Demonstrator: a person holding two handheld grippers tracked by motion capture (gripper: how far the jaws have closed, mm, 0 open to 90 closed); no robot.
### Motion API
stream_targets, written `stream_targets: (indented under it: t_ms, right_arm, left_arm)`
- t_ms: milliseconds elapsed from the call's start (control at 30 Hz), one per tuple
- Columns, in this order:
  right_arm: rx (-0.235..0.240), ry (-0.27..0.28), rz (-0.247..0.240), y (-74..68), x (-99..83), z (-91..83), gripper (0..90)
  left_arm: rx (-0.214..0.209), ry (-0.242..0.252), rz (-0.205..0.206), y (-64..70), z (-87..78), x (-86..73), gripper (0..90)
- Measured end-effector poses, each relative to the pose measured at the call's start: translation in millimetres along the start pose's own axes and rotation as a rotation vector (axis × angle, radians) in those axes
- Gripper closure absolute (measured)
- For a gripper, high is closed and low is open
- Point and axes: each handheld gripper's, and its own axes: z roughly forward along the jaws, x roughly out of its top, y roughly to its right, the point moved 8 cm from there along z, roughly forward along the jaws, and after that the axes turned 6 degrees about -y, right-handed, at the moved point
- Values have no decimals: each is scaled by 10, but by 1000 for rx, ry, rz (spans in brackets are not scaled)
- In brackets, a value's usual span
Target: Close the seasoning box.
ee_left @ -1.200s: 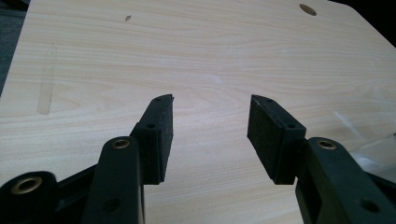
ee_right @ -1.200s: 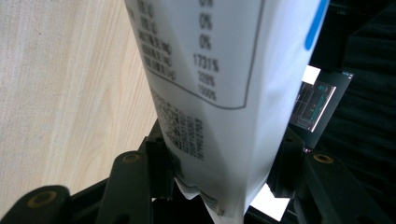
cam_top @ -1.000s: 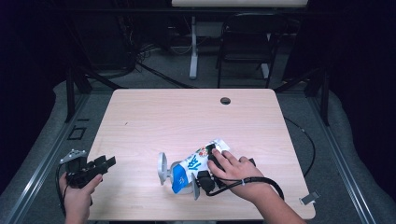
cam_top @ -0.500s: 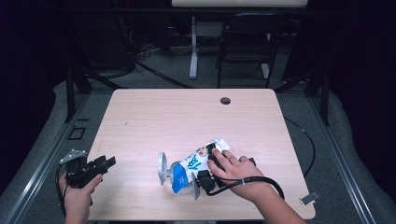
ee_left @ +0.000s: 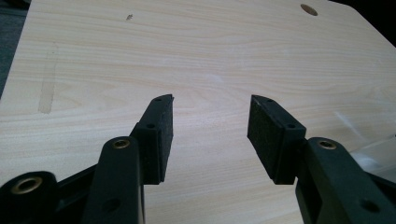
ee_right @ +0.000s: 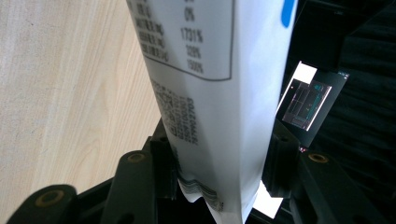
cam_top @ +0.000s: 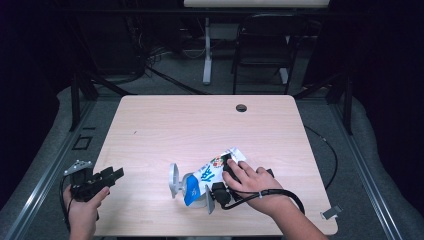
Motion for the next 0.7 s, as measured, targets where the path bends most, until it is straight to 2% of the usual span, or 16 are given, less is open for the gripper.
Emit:
stream_targets:
  t_ms: [33, 100, 133, 267, 700]
  right_arm:
    - [5, 13, 7, -16, 11, 7, 576]
    - [1, 3, -15, -25, 21, -11, 591]
    - [3, 22, -5, -40, 38, -4, 598]
    - [-2, 27, -11, -29, 59, -9, 606]
    - [-7, 19, -24, -22, 58, -25, 619]
  left_arm:
    - [-2, -1, -1, 0, 0, 0, 513]
    - [-1, 0, -2, -2, 0, 0, 513]
    - [-2, 0, -2, -1, -1, 0, 513]
    - [-3, 9, -7, -1, 6, 3, 513]
    - [-3, 9, -9, -4, 7, 2, 513]
